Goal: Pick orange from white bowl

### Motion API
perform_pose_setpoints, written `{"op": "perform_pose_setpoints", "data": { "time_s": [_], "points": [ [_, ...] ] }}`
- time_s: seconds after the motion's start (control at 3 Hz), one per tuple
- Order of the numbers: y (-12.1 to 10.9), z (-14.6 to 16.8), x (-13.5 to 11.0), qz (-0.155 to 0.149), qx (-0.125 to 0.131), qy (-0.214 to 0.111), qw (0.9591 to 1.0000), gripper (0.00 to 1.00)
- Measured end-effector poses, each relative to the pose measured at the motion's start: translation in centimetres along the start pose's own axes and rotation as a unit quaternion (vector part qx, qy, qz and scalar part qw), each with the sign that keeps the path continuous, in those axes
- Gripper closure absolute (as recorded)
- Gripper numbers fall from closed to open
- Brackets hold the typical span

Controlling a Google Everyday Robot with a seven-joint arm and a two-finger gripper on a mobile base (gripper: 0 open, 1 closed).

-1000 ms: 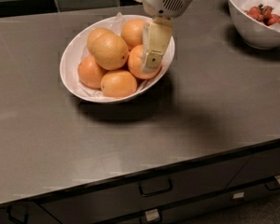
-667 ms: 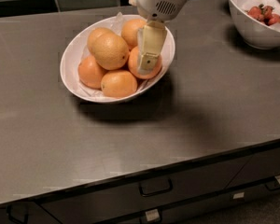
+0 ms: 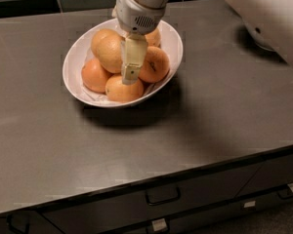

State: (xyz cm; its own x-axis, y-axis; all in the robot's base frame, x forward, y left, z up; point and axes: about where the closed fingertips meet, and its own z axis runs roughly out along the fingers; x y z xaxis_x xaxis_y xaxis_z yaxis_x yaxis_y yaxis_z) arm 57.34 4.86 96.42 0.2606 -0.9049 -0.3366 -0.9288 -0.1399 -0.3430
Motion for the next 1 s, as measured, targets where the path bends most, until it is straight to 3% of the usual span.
{"op": "perform_pose_setpoints", "data": {
  "time_s": [0.33,1.0],
  "points": [
    [-0.17,0.64,-0.32,0.001,0.002,-0.003,1.0000,0.00],
    [-0.35,0.75,-0.16,0.021,0.027,0.000,0.9994,0.29]
  ]
}}
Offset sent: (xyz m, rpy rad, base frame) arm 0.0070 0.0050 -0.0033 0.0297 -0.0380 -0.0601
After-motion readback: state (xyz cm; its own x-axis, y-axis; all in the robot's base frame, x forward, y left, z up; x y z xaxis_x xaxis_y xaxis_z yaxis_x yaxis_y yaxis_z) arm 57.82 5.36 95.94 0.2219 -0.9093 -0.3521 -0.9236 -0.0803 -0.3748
